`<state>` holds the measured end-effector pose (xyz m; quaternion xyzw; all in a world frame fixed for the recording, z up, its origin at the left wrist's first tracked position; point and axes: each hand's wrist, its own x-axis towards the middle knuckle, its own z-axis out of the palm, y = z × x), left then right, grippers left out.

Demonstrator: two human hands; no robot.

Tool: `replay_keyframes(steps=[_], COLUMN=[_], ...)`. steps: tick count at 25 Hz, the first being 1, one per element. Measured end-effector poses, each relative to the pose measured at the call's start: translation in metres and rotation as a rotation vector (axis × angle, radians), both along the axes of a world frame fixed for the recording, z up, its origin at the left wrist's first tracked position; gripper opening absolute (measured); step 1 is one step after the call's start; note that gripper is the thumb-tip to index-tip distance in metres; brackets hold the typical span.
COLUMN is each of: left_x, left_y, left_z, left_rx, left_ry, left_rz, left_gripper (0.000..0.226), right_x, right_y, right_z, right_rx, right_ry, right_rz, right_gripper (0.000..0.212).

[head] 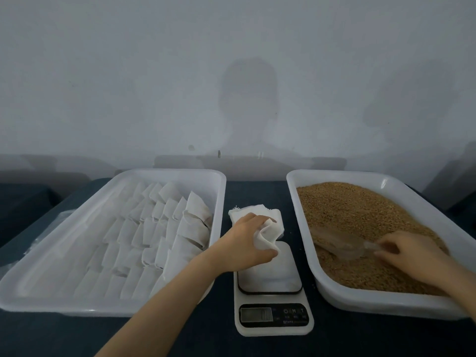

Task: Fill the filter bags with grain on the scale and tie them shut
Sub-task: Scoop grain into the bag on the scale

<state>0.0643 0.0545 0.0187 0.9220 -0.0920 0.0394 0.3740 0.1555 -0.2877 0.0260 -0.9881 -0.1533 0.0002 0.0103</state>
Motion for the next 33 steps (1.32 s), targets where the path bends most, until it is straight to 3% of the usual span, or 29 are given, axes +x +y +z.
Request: replay_keyframes(steps=[2,7,9,17,20,24,33], left_x=[0.0,0.001,0.002,0.001,0.002,0.004,0.005], left_y=[0.001,0.0,0.0,0.002,0.002,0.002,0.003], left_z=[-0.001,-0.002,-0.003,-0.004,-0.004,-0.005,-0.006], left_rx=[-0.017,-0.012,-0.023,-0.009,-0.013,-0.027,-0.076], left_ry=[0.004,0.018,0.028,0.054,0.071,0.077,0.092], left_rz=[0.001,-0.008,-0.006,-0.017,-0.02,-0.031,-0.048], left_gripper=[0.062,0.069,0.07,0.071,0.071,0.067,0.058], right_x=[-0.003,0.016,0.029,0.037,0.053,0.073,0.033], right_y=[-0.006,-0.059,-0.069,-0.004,0.012,0.021,0.001], right_z=[0.007,0.011,0.004,0.01,0.013,0.004,0.007], right_rx=[0.061,-0.079,-0.13,-0.295,-0.205,0.102,0.462], right_ry=[-0.03,-0.201,-0.241,-0.31,-0.235,-0.163,-0.059], right_rz=[-0.05,-0.184,-0.238,-0.295,-0.268,-0.229,-0.15], right_gripper=[0.009,0.008,0.019,0.031,0.028,0.026,0.035])
